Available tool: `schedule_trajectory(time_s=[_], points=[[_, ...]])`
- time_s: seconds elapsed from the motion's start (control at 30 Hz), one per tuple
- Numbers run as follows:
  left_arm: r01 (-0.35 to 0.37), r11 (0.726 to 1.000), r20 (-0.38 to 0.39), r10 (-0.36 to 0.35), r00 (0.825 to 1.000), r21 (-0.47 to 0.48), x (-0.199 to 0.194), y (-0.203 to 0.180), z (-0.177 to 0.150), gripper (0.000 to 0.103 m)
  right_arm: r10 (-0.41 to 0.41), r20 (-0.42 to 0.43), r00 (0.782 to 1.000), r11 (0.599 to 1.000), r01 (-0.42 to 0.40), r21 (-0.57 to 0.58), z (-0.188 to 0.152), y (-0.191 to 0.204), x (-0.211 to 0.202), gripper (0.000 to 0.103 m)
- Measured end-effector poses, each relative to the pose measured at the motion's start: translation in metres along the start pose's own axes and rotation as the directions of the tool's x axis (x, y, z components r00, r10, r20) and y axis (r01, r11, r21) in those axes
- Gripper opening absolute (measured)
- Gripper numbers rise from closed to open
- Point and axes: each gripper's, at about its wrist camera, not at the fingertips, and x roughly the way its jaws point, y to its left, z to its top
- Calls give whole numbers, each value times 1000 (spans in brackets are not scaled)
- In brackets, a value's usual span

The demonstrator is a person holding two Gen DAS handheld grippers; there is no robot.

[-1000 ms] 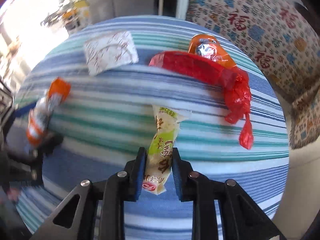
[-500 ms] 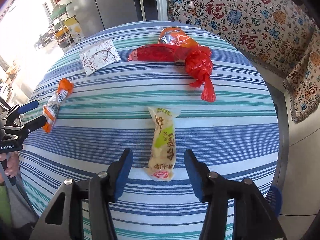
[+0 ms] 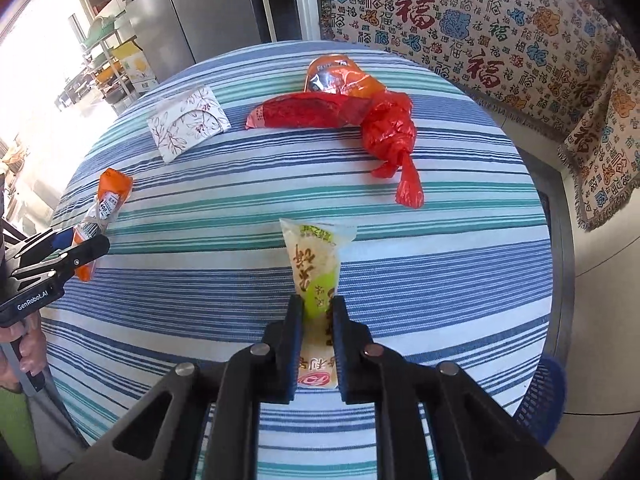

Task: Collect trash
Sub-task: 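Carry wrapped bag and snack bar to the wastebasket and open both tools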

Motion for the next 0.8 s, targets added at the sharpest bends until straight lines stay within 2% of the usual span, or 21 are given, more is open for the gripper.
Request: schedule_trajectory(time_s=[0.13,0.33,0.57,0.8], points=[[62,998,13,-62,998,27,-17,-23,-1,50,7,18,1000,1000,-8,17,-16,-14,-21,14],[164,976,10,-167,986,143,-31,-106,2,50,7,59,998,995,-13,101,-48,-65,-66,14],[303,915,-28,-306,951,266,-28,-237,14,50,-99,85,991,968,76,241,-106,-153,-129,14],[393,848,-110,-380,918,355,0,-357,9,50,-190,54,980,900,152,409,-160,-251,-151,14]])
